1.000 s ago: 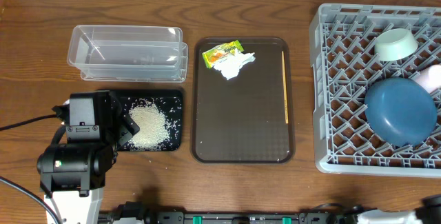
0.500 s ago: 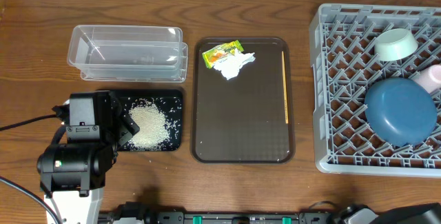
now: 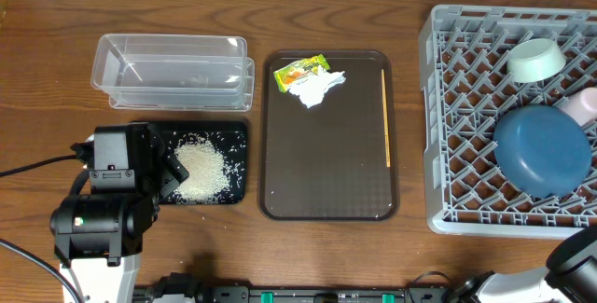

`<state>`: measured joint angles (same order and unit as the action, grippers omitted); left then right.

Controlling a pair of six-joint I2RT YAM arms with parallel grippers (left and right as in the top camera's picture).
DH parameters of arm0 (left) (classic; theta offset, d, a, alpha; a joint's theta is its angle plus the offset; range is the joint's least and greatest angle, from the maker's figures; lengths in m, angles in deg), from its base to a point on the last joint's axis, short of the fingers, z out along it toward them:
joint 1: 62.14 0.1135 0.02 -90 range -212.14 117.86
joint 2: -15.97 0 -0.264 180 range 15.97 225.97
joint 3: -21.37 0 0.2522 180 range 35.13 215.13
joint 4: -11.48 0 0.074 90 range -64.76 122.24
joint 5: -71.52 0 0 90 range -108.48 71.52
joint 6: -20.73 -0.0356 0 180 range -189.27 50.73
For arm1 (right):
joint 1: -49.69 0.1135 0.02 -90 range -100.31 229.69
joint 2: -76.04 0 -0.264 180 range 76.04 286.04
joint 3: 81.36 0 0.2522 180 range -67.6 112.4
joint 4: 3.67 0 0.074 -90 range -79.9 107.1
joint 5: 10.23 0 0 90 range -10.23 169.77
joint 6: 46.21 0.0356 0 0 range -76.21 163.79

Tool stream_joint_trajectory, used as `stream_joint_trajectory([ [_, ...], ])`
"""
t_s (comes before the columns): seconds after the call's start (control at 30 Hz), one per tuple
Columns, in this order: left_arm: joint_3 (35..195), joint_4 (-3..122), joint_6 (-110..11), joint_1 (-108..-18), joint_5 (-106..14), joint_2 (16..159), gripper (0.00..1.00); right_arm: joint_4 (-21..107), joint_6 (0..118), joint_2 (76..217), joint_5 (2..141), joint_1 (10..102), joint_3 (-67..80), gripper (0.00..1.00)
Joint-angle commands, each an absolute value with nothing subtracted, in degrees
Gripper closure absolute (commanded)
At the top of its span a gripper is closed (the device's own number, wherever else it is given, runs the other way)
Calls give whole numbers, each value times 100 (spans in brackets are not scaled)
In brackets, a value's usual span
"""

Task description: Sort waste into correct bins and load items into the dishwasher rack

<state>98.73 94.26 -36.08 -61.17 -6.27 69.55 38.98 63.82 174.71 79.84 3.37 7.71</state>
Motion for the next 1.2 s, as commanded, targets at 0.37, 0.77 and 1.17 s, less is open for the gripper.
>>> stream_joint_trajectory([
  [0.37,9949,9445,-3615,-6093,-557,6955,7,4248,5847,17607,9101,29,821,84],
  [0.77,9949,9445,-3615,-6093,-557,6955,7,4466,6089,17410,8323,-253,847,95],
  [1.17,9949,9445,-3615,-6093,-557,6955,7,3203,6083,17419,7477,-159,845,99],
])
